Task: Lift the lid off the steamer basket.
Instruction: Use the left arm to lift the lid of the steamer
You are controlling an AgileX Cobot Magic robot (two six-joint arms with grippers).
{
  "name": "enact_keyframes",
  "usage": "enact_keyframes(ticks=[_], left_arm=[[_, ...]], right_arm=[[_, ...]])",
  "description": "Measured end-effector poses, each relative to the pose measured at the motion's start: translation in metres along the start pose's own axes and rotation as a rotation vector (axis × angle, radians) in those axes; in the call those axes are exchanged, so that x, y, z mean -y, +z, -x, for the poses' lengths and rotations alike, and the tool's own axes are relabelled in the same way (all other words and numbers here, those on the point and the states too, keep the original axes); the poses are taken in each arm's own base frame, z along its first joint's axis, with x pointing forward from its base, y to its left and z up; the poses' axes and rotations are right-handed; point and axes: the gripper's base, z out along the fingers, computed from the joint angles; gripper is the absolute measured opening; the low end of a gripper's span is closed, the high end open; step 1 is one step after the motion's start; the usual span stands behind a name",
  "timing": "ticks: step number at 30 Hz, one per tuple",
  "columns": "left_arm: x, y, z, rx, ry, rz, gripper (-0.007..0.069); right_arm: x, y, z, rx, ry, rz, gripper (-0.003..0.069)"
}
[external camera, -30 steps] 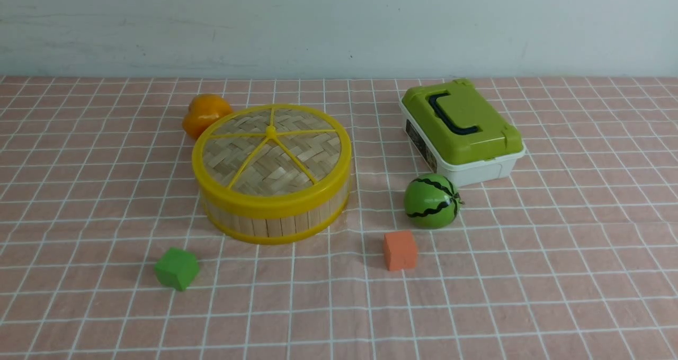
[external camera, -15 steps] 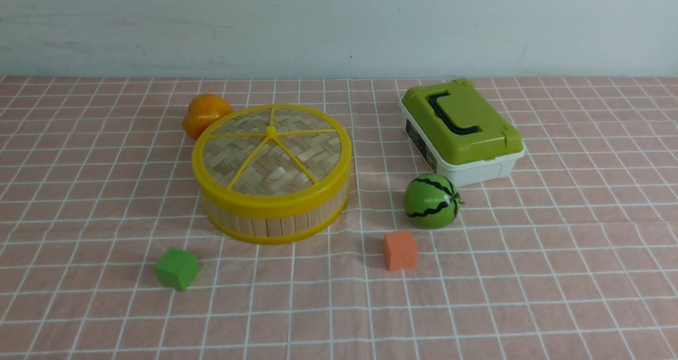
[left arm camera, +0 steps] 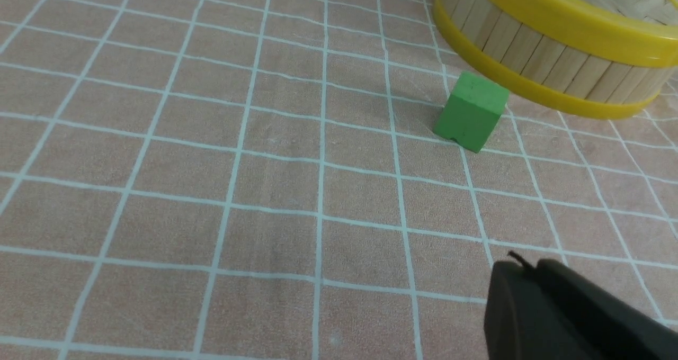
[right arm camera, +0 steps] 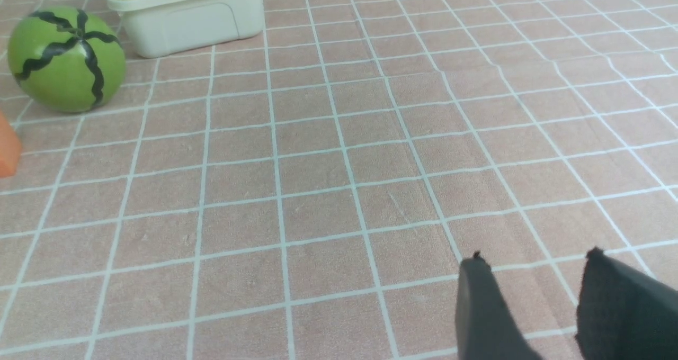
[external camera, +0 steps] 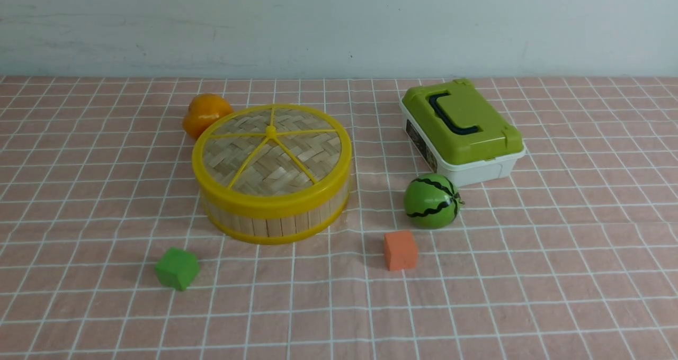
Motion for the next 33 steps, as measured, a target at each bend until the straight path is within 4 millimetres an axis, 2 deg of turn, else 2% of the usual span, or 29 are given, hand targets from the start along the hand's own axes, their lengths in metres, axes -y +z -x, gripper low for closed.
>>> enact_keyframes(ticks=[4, 11, 18, 24, 26, 28, 29, 30, 33], left_arm=[[0.001, 0.0, 0.003, 0.035, 0.0, -0.008, 0.0029], [0.007, -0.006, 0.032, 0.367, 0.0, -0.085, 0.0038], [0.014, -0.024, 0.06, 0.723, -0.022, -0.175, 0.004], [0.017, -0.043, 0.075, 0.973, -0.123, -0.294, 0.0043], [0.019, -0.047, 0.079, 0.996, -0.135, -0.311, 0.0043], [0.026, -0.064, 0.103, 1.044, -0.144, -0.34, 0.0043], [0.027, -0.065, 0.104, 1.037, -0.144, -0.338, 0.0043], [0.03, -0.074, 0.116, 1.05, -0.147, -0.345, 0.0045], [0.042, -0.089, 0.153, 0.985, -0.147, -0.323, 0.0046]], right_arm=[[0.0, 0.0, 0.0, 0.0, 0.0, 0.0, 0.0242], [0.0, 0.0, 0.0, 0.0, 0.0, 0.0, 0.0242], [0.0, 0.0, 0.0, 0.0, 0.0, 0.0, 0.0242], [0.0, 0.0, 0.0, 0.0, 0.0, 0.0, 0.0242], [0.0, 0.0, 0.0, 0.0, 0.0, 0.0, 0.0242], [0.0, 0.0, 0.0, 0.0, 0.0, 0.0, 0.0242], [0.0, 0.0, 0.0, 0.0, 0.0, 0.0, 0.0242], [0.0, 0.0, 0.0, 0.0, 0.0, 0.0, 0.0242], [0.0, 0.0, 0.0, 0.0, 0.0, 0.0, 0.0242]])
